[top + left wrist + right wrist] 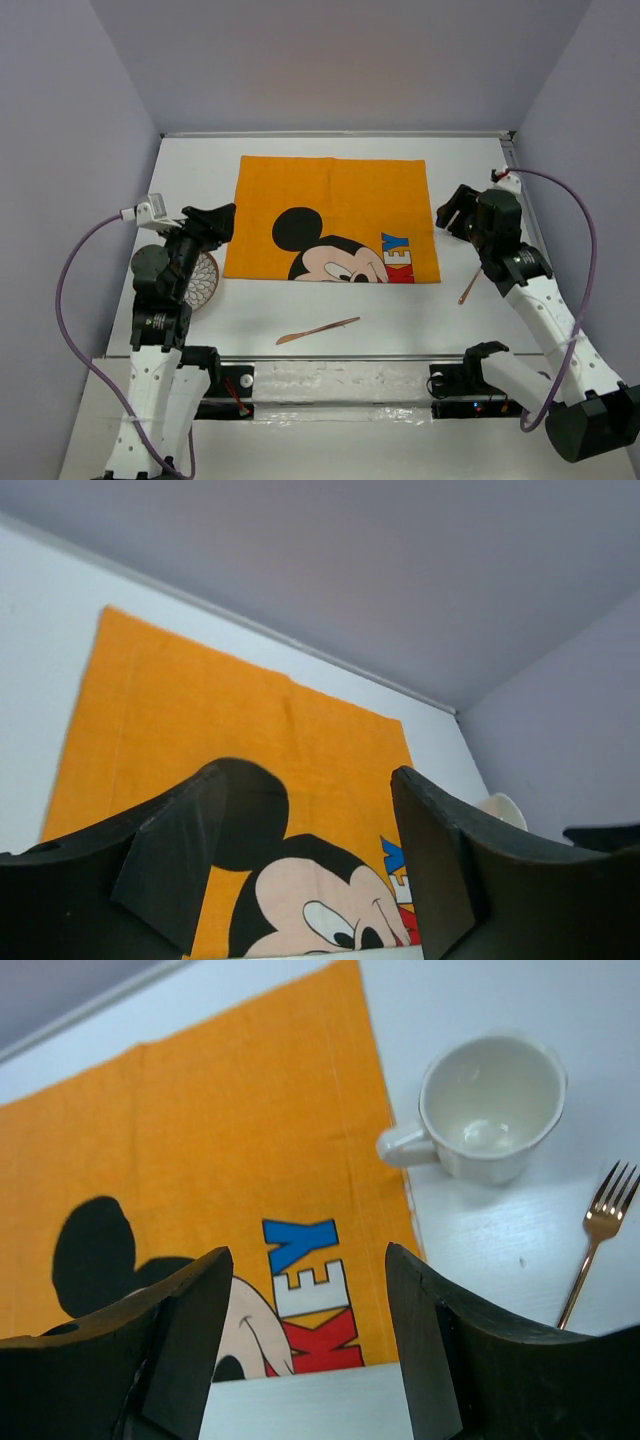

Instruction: Set the dinner table for one person

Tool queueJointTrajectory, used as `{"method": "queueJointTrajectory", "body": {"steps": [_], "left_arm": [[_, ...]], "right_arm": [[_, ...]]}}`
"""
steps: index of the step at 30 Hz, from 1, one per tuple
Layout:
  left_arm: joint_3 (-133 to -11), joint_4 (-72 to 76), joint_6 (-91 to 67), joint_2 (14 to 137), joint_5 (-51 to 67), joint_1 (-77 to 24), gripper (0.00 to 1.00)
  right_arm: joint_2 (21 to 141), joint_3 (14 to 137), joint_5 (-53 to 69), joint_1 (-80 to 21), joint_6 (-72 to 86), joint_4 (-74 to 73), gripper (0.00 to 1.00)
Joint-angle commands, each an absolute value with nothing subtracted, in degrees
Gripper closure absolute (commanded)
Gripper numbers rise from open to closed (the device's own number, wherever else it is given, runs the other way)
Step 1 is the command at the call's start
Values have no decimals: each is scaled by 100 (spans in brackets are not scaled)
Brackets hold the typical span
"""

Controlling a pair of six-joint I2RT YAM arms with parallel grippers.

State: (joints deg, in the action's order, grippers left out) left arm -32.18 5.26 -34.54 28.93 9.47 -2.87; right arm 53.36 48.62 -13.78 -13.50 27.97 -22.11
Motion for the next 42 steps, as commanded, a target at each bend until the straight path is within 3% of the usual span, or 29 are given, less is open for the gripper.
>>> {"method": "queueJointTrajectory", "body": {"steps": [1,2,4,7,13,19,28,30,31,32,38,42], "left_arm": [[-4191,309,-2165,2989,2417,-325,16],[-4201,212,-2023,2797,2382,-395,8],[-3948,123,-1925,2524,2119,-649,1],[-3465,307,-1829,2391,2136,-782,1],[-3700,26,-1494,2347,1810,-1379,1],[-3762,-184,-1450,2224,1512,-1932,1],[-3770,-308,-1406,2004,1239,-2373,1],[-3779,-334,-1397,2004,1178,-2469,1],[-3788,-351,-1397,2004,1091,-2487,1],[-3788,-369,-1397,2004,1038,-2513,1],[-3806,-422,-1415,1995,879,-2610,1],[-3814,-439,-1398,2021,827,-2602,1]], "right_arm": [[5194,5685,-1827,-1310,2427,-2513,31],[5238,5765,-1993,-1310,2400,-2548,30],[5422,5897,-2521,-1187,2364,-2540,27],[5878,5854,-2645,-724,2426,-2340,26],[6793,6090,-2110,385,2522,-2013,26],[7777,6249,-2251,439,2628,-1802,31],[8569,6161,-2013,439,2865,-1538,63],[8701,6196,-1916,439,2865,-1494,78],[8745,6266,-1881,439,2830,-1468,92],[8710,6293,-1881,439,2804,-1450,100],[7946,6432,-1671,81,2277,-747,100],[8445,7843,-1836,-665,1829,-992,100]]}}
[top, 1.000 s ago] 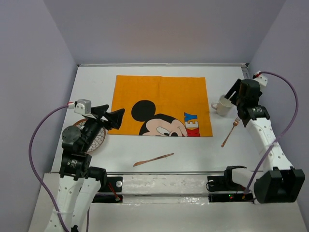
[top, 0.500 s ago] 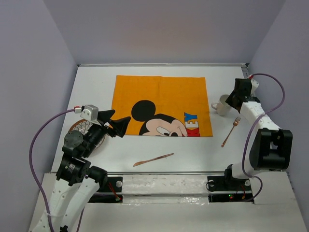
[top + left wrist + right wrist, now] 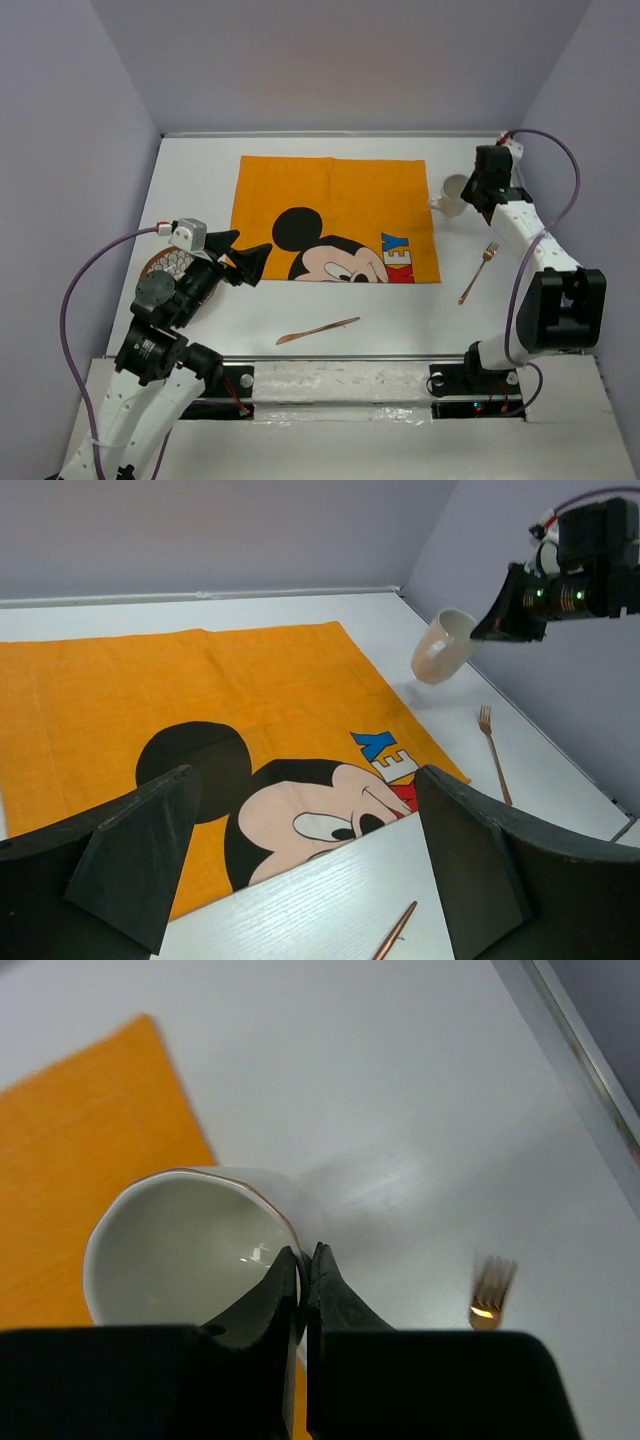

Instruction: Set the dinner table for one person

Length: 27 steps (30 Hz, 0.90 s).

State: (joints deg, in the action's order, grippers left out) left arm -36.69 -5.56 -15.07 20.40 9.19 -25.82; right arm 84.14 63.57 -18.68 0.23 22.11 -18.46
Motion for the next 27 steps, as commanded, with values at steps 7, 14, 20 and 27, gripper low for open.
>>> {"method": "queueJointTrajectory", "body": {"steps": [7,14,20,27], "left_arm": [[-3788,-492,-1424,2065,624,-2584,1],[-3788,-483,-1433,2188,624,-2558,1],[-3788,-483,-1433,2224,606,-2496,1],[-3788,-492,-1441,2276,606,-2444,1]], "right_arm": [[10141,9551,-1442,-791,1723,-1529,100],[11231,10800,-1248,-844,1652,-2065,100],[11513,10820,-1239,-844,1644,-2180,100],[11812,10714,-1257,-844,1644,-2188,100]]}}
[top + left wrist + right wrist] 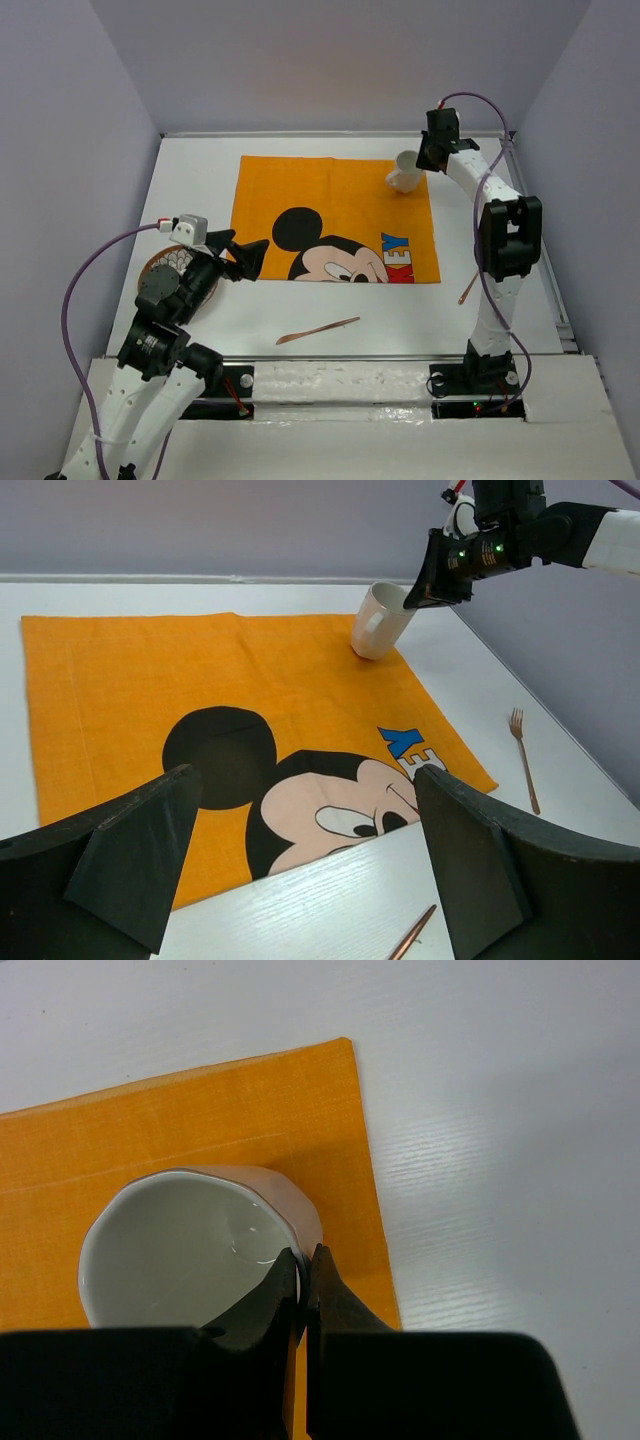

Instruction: Set the dinner table for one person

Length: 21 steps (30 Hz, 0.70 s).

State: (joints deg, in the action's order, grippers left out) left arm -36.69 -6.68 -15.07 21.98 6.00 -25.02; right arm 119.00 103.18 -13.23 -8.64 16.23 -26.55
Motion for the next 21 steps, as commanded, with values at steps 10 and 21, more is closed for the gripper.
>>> {"method": "queueJointTrajectory", "body": {"steps": [10,21], "left_arm": [[-3779,-492,-1441,2312,606,-2373,1],[-3806,-361,-1582,2171,274,-2364,1]], "right_arm": [[11857,10688,-1362,-844,1688,-2206,65],[10285,9978,-230,-1176,1960,-1908,19]]}}
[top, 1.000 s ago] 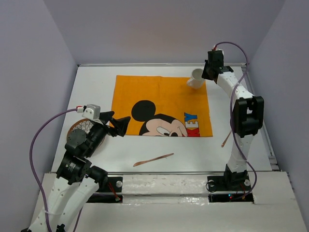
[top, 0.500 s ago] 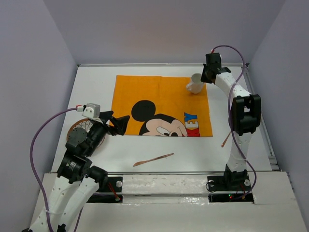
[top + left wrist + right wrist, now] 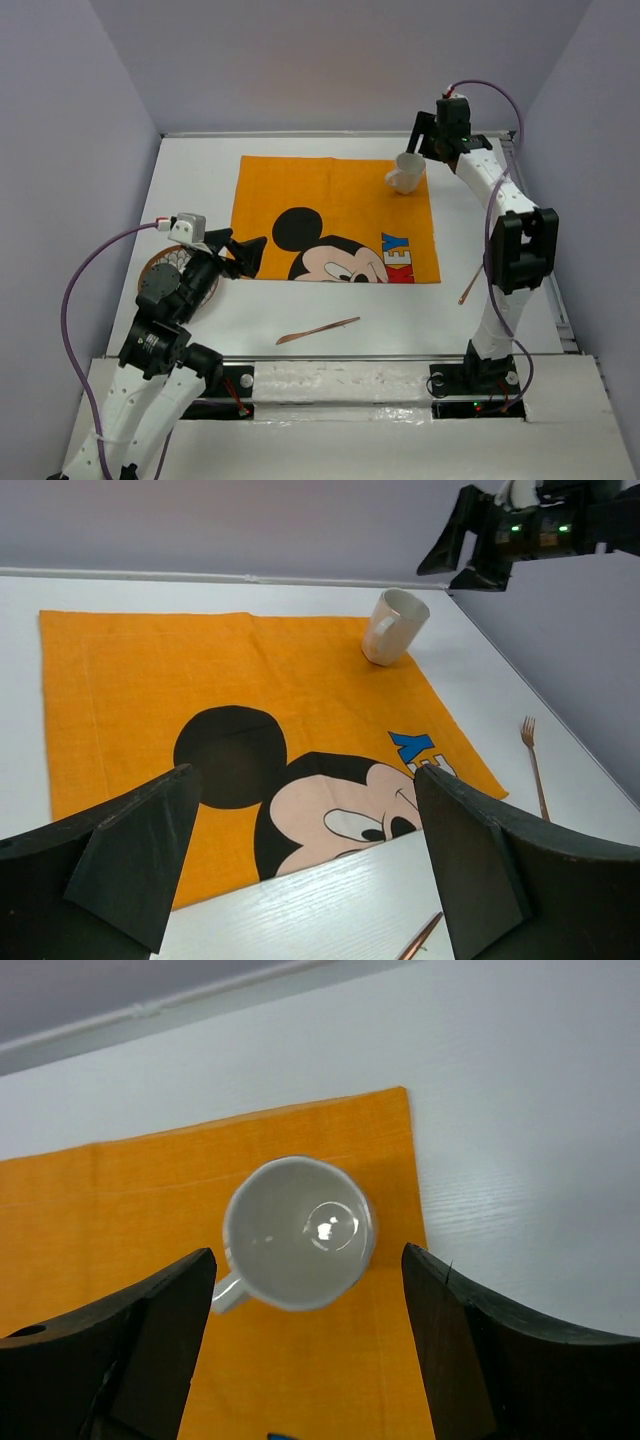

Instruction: Set the dinner table for one person

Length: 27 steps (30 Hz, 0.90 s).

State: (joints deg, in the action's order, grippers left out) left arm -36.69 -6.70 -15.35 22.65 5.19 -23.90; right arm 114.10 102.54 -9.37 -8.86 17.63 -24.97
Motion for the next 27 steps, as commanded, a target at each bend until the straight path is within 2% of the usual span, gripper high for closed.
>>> {"method": "queueJointTrajectory", "body": {"steps": [1,6,12,16,23,27], "left_arm": [[-3840,-343,-1599,2127,212,-2364,1],[-4191,-290,-1679,1872,-342,-2364,1],[-4693,-412,-1705,1767,-1185,-2364,1],[-5044,-676,-1898,1916,-1458,-2364,1],[-5186,-791,-1969,1925,-1398,-2364,1],[-5168,-923,-1986,1916,-1415,-2364,1]], "right_arm": [[10127,9593,-159,-1508,2056,-1655,19],[9510,8527,315,-3003,2486,-687,19],[10263,8191,800,-4716,3418,745,19],[10905,8427,983,-5298,4077,1273,20],[12487,9386,1125,-5941,4640,1283,20],[13128,9843,1282,-6064,4930,1283,27]]}}
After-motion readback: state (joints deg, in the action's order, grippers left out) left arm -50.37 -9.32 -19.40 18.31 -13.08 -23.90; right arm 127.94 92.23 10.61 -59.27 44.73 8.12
